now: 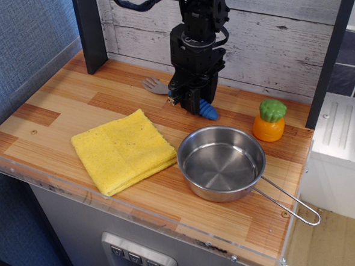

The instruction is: Place the spoon on the cloth

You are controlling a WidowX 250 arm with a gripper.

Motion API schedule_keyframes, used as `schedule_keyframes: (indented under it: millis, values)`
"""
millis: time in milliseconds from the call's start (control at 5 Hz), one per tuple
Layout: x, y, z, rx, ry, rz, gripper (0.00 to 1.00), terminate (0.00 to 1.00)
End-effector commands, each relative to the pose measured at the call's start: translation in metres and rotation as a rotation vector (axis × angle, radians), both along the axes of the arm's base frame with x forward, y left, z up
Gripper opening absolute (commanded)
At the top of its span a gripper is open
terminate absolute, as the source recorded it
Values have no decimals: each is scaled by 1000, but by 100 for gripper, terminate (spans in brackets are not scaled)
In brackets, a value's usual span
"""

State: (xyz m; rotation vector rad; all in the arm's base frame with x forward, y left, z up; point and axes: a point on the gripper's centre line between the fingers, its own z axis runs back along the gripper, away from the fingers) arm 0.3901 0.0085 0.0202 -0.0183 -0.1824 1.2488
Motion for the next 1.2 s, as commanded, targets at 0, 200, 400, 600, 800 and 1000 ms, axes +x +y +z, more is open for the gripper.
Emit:
schedule_keyframes:
  millis: [0,200,400,600,800,1000]
  values:
    - [-5,4,60,-3,-125,-13,0,0]
    - [-18,12,75,-23,-155,-17,0,0]
    - [-32,23,87,-33,-154,-36,0,0]
    - [-47,41,95,-39,-145,-69,0,0]
    - [-69,62,93,-28,-102,-97,0,0]
    - [-88,74,89,-27,-61,-110,0,0]
